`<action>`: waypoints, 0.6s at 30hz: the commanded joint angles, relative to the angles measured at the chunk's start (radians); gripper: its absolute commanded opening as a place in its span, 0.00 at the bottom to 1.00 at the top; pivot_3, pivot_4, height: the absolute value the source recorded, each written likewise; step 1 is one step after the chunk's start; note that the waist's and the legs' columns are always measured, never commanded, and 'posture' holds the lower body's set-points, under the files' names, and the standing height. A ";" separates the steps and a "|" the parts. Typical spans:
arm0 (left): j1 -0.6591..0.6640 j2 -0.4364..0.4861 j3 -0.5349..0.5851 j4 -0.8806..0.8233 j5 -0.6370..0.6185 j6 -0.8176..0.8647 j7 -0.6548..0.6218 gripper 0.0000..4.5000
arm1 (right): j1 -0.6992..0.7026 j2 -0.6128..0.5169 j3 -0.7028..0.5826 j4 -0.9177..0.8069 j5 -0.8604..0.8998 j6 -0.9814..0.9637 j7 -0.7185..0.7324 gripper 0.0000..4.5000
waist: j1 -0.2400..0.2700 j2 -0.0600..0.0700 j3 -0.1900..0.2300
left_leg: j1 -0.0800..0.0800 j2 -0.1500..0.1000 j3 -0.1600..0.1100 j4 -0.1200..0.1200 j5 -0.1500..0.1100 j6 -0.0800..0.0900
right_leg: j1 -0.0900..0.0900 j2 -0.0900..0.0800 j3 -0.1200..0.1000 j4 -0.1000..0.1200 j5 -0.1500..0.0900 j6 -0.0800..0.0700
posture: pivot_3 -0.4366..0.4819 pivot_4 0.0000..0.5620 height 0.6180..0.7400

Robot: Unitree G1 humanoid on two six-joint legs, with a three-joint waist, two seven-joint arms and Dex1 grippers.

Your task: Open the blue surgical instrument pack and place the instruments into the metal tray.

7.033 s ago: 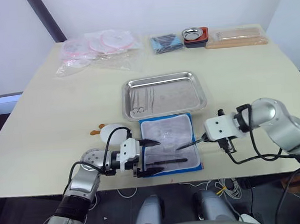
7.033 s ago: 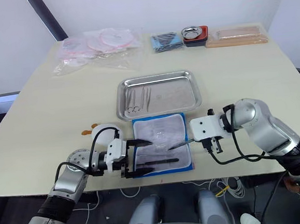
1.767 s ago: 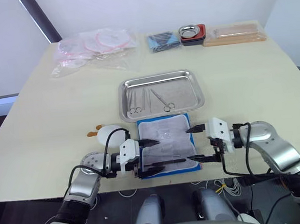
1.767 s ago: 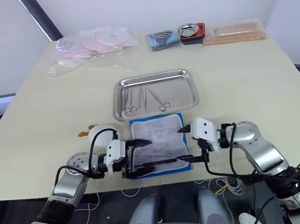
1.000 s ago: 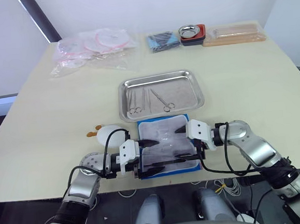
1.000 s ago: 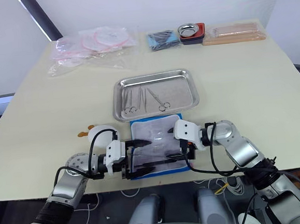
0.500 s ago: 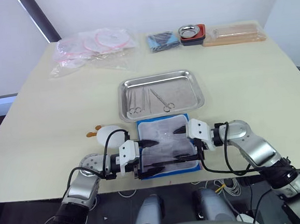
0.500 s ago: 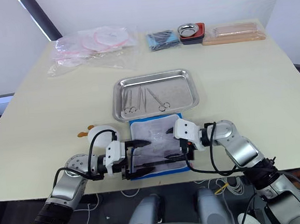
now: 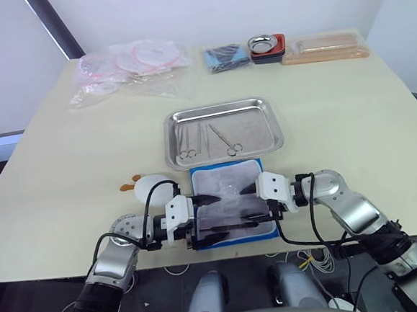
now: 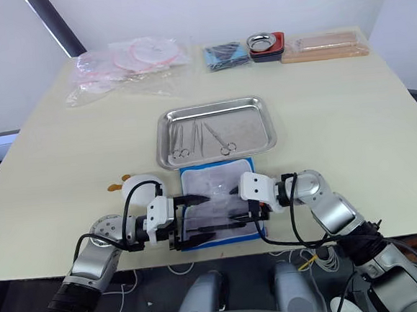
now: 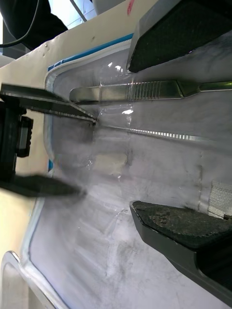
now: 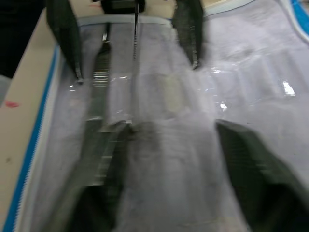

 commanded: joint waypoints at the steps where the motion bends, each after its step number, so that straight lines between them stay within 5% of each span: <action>1: 0.063 0.030 -0.044 0.070 0.067 0.052 -0.009 1.00 | 0.013 -0.029 0.008 0.014 -0.023 0.006 0.011 0.21 | 0.000 0.000 0.000 | 0.000 0.000 0.000 0.000 0.000 0.000 | 0.000 0.000 0.000 0.000 0.000 0.000 | 0.48 0.27 1.00; 4: 0.062 0.029 -0.045 0.072 0.068 0.051 -0.007 1.00 | 0.016 -0.036 0.007 0.011 -0.020 0.008 0.021 0.02 | 0.000 -0.001 -0.001 | 0.000 0.000 0.000 0.000 0.000 0.000 | 0.000 0.000 0.000 0.000 0.000 0.000 | 0.48 0.27 1.00; 18: 0.052 0.022 -0.053 0.087 0.073 0.043 -0.009 1.00 | 0.032 -0.085 -0.062 -0.036 0.067 0.004 0.072 0.02 | 0.001 -0.002 -0.002 | 0.000 0.000 0.000 0.000 0.000 0.000 | 0.000 0.000 0.000 0.000 0.000 0.000 | 0.48 0.27 1.00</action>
